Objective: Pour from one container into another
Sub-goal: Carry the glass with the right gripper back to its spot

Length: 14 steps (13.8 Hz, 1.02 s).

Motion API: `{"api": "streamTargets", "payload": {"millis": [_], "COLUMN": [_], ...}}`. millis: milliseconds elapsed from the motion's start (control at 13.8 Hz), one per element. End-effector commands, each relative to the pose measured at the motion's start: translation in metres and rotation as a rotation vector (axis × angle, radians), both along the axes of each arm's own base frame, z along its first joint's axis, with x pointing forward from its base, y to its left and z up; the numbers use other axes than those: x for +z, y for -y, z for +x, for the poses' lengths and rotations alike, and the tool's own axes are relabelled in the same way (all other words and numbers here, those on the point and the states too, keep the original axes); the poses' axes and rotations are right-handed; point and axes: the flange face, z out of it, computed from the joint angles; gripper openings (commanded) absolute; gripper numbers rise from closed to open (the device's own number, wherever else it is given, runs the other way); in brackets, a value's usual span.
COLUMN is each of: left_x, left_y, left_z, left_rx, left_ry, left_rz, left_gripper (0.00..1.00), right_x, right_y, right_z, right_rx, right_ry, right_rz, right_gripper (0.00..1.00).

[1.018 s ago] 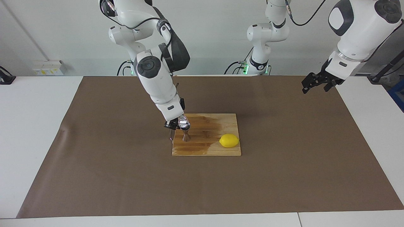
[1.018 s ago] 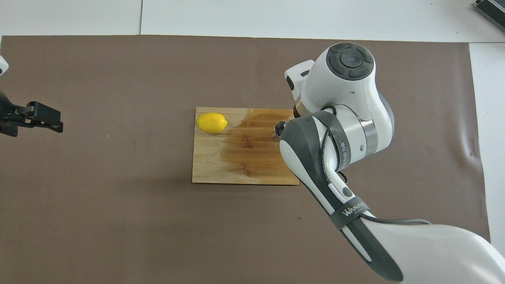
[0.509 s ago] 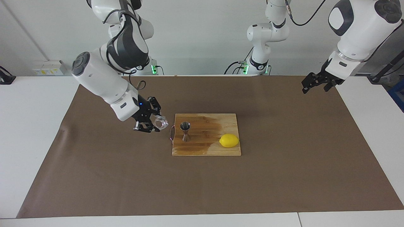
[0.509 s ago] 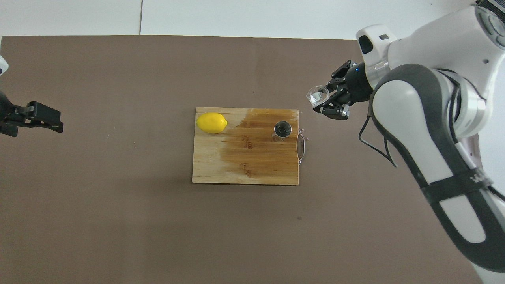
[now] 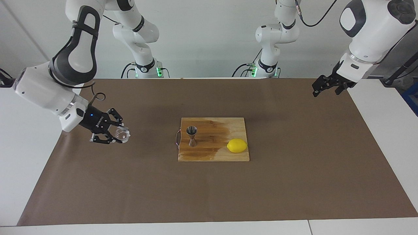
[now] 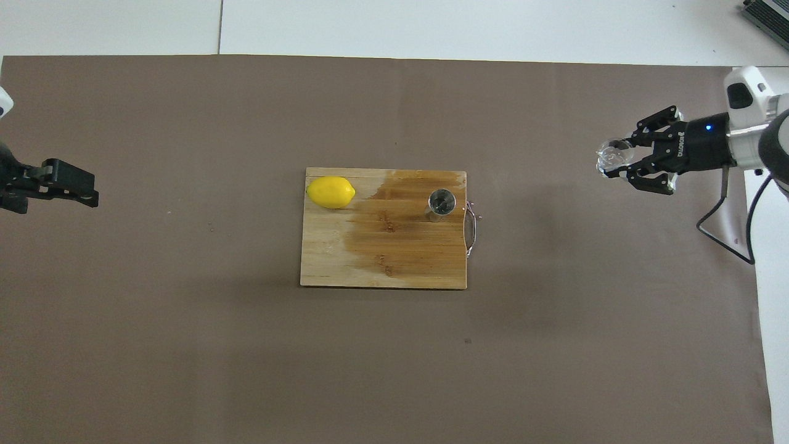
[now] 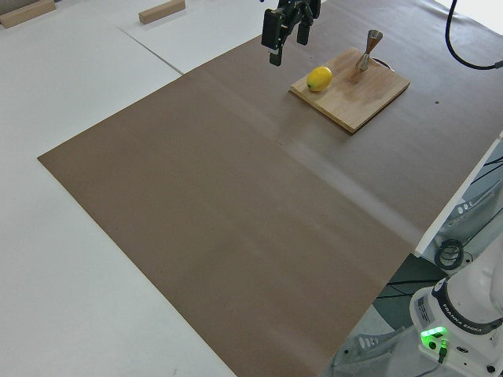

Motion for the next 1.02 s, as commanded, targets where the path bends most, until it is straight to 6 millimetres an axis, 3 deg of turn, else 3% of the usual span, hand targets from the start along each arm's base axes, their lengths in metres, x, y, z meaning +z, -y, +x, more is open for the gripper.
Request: {"api": "streamTargets", "payload": {"millis": [0,509,800,945], "left_x": [0.001,0.002,0.002,0.001], "left_y": [-0.002,-0.002,-0.002,-0.002], "left_z": [-0.009,-0.009,-0.009,-0.009], "left_rx": [0.011,0.011,0.011,0.011], "left_ry": [-0.007,-0.006,-0.006,-0.007], "left_rz": [0.013,0.013,0.013,0.013], "left_gripper": [1.0,1.0,1.0,1.0], "right_x": [-0.033,-0.139,-0.166,-0.167], "right_y": [0.034,0.096,0.097,0.096], "right_z": [-0.029,-0.068,-0.07,-0.069], "right_rx": [0.031,0.237,0.23,0.226], "right_ry": [0.034,0.138,0.147,0.155], "right_rz": [0.085,0.21,0.27,0.279], "right_gripper": [0.0,0.0,0.0,0.0]}}
